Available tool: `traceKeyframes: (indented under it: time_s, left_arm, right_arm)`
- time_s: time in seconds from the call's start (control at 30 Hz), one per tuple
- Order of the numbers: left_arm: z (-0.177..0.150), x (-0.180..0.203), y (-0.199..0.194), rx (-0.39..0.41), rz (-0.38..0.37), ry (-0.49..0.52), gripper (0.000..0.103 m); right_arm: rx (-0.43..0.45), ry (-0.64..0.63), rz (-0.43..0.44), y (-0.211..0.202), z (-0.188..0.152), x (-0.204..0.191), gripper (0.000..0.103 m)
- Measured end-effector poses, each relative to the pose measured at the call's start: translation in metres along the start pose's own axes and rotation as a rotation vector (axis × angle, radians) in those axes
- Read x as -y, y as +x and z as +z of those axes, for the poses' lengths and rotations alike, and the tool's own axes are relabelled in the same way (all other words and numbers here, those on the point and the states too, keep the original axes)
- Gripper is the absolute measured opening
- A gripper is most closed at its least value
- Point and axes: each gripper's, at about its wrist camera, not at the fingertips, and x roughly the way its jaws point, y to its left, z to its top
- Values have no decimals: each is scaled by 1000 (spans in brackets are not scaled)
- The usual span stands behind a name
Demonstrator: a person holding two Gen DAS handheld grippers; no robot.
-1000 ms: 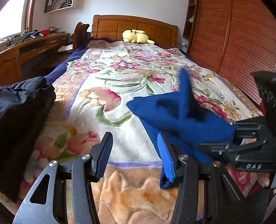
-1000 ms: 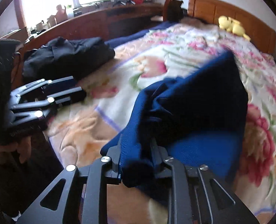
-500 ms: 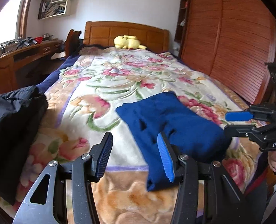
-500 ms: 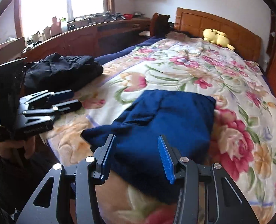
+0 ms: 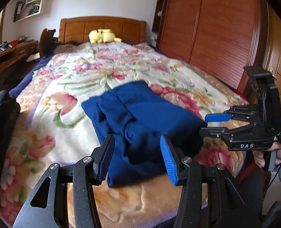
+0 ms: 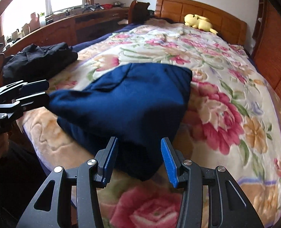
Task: Fold large clothes
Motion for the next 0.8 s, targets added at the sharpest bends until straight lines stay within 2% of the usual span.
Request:
traceKeyframes:
  time_s: [0.13, 0.27, 0.4, 0.5, 0.57, 0.63, 0.7, 0.73, 0.77, 0.8]
  left_arm:
    - [-5, -2, 12, -45, -5, -10, 51]
    - [-7, -3, 15, -49, -22, -20, 50]
    - [-6, -4, 17, -62, -60, -31, 18]
    - [-6, 1, 15, -55, -44, -2, 9]
    - [-5, 2, 10, -30, -28, 6, 8]
    - [-3, 0, 6, -14, -19, 1, 8]
    - [-2, -2, 5, -14, -14, 5, 8]
    - [-2, -2, 6, -14, 4, 12, 8]
    - [-3, -1, 8, -14, 32, 27, 8]
    - [-4, -1, 10, -22, 23, 28, 8]
  right_arm:
    - [-6, 18, -9, 3, -4, 2, 50]
    - [-23, 31, -16, 17, -5, 0, 50]
    - [-29, 24, -30, 27, -5, -1, 52]
    - [-43, -3, -45, 30, -7, -2, 52]
    - [-67, -18, -49, 31, -10, -2, 51]
    - [-96, -29, -52, 33, -15, 1, 41]
    - [-136, -74, -94, 37, -20, -1, 35]
    - [-157, -95, -106, 40, -25, -2, 29]
    - [-175, -105, -117, 43, -28, -2, 25]
    - [-181, -106, -111, 46, -31, 0, 25]
